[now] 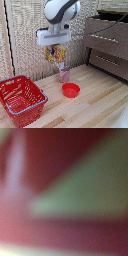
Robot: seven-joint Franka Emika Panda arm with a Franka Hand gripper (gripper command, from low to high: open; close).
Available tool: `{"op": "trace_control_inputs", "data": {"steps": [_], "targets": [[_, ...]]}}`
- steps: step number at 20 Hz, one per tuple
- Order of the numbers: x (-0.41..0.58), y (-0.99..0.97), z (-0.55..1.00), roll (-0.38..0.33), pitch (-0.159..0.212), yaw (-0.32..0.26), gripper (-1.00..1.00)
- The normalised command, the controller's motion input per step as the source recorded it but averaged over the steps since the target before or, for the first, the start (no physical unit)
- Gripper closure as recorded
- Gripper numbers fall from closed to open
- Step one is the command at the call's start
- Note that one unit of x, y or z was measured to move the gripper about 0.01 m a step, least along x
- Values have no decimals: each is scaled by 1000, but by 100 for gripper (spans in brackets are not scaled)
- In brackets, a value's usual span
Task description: Shift your gripper thoughtfully near the cereal snack bar. Tenderly grip the snack bar with your precision device. Carefully hover the precision device above the first drawer installation and invite the snack bar to descend into the first drawer installation.
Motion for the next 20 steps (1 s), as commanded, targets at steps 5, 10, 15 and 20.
{"op": "trace_control_inputs", "data": {"steps": [5, 10, 15, 20], "targets": [[136, -39, 1000, 0, 75, -1, 100], [48, -231, 1000, 0, 16, 0, 100], [0, -473, 1000, 0, 0, 7, 100], [-55, -879, 995, 31, 20, 0, 100]]}}
